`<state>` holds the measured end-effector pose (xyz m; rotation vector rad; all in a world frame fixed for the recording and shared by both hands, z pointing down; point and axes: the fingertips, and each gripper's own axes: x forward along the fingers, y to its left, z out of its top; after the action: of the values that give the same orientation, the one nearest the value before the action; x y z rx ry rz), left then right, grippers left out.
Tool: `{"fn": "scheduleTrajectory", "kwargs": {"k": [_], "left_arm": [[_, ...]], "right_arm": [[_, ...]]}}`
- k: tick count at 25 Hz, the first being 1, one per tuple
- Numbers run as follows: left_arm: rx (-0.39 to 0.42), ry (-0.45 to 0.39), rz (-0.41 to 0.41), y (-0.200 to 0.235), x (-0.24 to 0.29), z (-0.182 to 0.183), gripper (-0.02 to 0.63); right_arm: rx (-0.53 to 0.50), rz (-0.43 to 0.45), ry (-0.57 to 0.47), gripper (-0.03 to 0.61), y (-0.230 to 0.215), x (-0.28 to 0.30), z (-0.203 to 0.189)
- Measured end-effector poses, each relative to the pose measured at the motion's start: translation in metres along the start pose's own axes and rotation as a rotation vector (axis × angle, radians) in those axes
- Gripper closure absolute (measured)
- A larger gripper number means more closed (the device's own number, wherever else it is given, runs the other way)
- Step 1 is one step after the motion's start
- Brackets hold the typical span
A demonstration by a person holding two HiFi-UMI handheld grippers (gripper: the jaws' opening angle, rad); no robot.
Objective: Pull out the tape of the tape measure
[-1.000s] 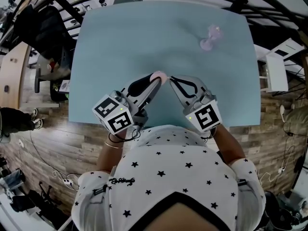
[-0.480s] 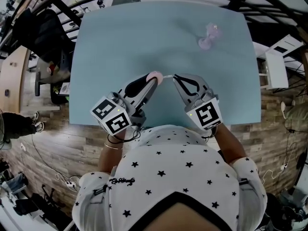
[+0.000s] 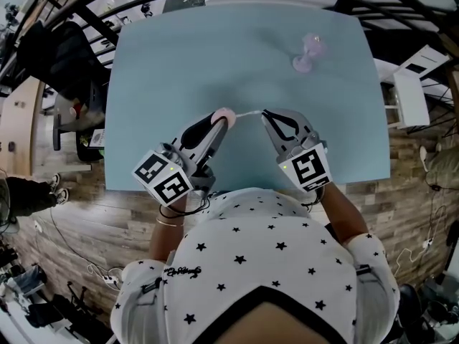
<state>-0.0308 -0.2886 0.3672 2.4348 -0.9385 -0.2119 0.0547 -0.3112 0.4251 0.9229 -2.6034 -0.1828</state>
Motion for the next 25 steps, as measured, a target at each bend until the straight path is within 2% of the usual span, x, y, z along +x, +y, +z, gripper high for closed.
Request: {"fn": "scheduleTrajectory", "kwargs": {"k": [16, 25], "left_arm": [[0.008, -0.027, 0.008, 0.001, -0.006, 0.008, 0.528], [0.017, -0.013, -0.008, -0.002, -0.002, 0.004, 0.528]], "right_arm": [[0.017, -0.056, 0.026, 0.577, -0.018, -0.007, -0.008], [0.01, -0.081, 0.045, 0.577, -0.025, -0.009, -0.016]]}}
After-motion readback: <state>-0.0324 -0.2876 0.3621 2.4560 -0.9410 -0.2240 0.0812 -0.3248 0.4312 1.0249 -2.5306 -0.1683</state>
